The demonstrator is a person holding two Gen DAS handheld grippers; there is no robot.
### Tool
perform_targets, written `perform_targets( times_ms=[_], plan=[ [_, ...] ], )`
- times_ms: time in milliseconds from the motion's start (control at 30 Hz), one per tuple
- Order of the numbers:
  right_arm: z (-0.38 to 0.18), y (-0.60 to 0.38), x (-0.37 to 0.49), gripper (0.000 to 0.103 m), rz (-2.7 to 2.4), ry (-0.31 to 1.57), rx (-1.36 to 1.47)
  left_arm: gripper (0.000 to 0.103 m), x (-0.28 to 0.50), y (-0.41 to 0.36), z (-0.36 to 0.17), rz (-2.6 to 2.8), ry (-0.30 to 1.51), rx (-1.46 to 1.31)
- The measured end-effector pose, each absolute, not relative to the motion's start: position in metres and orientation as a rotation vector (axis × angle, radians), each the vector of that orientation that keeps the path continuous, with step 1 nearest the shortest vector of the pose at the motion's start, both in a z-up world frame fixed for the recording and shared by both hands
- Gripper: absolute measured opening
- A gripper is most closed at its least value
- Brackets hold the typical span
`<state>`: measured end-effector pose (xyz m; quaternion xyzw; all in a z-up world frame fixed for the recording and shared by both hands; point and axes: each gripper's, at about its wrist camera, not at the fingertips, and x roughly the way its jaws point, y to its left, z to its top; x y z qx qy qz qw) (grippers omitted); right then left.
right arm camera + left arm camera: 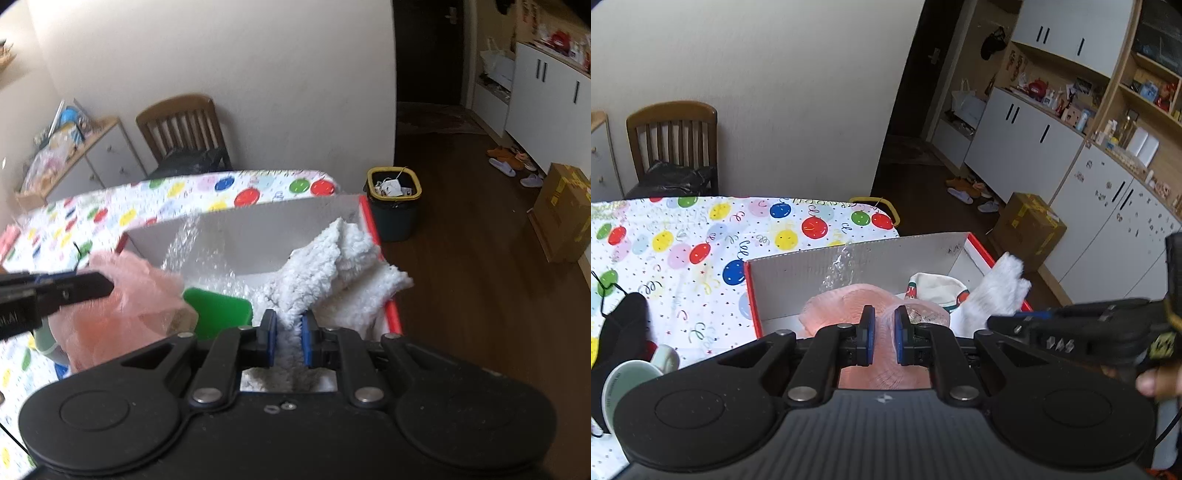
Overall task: Organize soft objects
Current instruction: 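Lower the bath puff and towel into the shoebox and open both tools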
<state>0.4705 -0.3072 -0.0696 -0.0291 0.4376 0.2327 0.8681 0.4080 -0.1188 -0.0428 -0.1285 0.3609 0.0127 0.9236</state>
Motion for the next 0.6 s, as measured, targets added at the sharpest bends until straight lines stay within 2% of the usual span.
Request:
perform_targets(
  times_ms=[333, 600],
  plan=[
    [-0.093, -0.295, 0.479, 0.014, 0.521, 0.976, -0.102, 0.010, 0.424, -0.119, -0.061, 0.042, 0.787, -0.256],
    [-0.100, -0.304, 0.480, 0.023, 0.536, 1.004, -0.068, 0.011, 0.422, -0.130, -0.076, 0.016, 0.845, -0.226]
  ],
)
